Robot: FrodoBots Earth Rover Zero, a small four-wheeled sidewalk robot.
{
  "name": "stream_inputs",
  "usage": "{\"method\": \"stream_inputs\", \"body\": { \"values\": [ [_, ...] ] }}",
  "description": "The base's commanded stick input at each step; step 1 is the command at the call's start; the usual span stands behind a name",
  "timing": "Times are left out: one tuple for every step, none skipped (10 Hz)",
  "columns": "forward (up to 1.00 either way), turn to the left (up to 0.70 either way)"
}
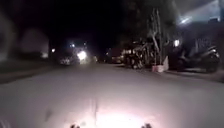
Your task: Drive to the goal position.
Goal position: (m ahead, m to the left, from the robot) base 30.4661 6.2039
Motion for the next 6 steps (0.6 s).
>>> {"method": "stream_inputs", "body": {
  "values": [
    [0.85, 0.00],
    [0.85, 0.00],
    [0.85, 0.00],
    [0.85, 0.00],
    [0.85, 0.00],
    [0.85, 0.00]
  ]
}}
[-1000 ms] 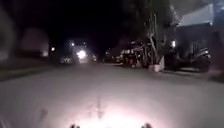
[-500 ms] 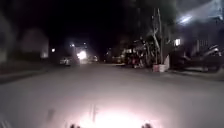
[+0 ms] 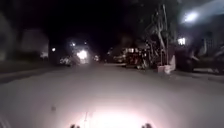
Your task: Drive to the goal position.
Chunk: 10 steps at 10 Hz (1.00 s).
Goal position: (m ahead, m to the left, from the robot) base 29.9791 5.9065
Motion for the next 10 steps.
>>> {"method": "stream_inputs", "body": {
  "values": [
    [0.85, 0.00],
    [0.85, 0.00],
    [0.85, 0.00],
    [0.85, 0.00],
    [0.85, 0.00],
    [0.85, 0.00],
    [0.85, 0.00],
    [0.85, 0.00],
    [0.85, 0.00],
    [0.85, 0.00]
  ]
}}
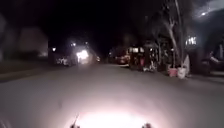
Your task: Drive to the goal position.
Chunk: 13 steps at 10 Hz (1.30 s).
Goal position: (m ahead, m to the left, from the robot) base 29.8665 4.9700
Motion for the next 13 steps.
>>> {"method": "stream_inputs", "body": {
  "values": [
    [0.85, 0.00],
    [0.85, 0.00],
    [0.85, 0.00],
    [0.85, 0.00],
    [0.85, 0.00],
    [0.85, 0.00],
    [0.85, 0.00],
    [0.85, 0.00],
    [0.85, 0.00],
    [0.85, 0.00],
    [0.85, 0.00],
    [0.85, 0.00],
    [0.85, 0.00]
  ]
}}
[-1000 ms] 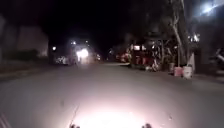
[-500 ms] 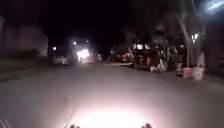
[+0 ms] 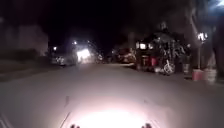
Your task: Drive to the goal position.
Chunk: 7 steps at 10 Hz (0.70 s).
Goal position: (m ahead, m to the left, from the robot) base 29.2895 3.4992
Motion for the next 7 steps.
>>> {"method": "stream_inputs", "body": {
  "values": [
    [0.85, 0.00],
    [0.85, 0.00],
    [0.85, 0.00],
    [0.85, 0.00],
    [0.85, 0.00],
    [0.85, 0.00],
    [0.85, 0.00]
  ]
}}
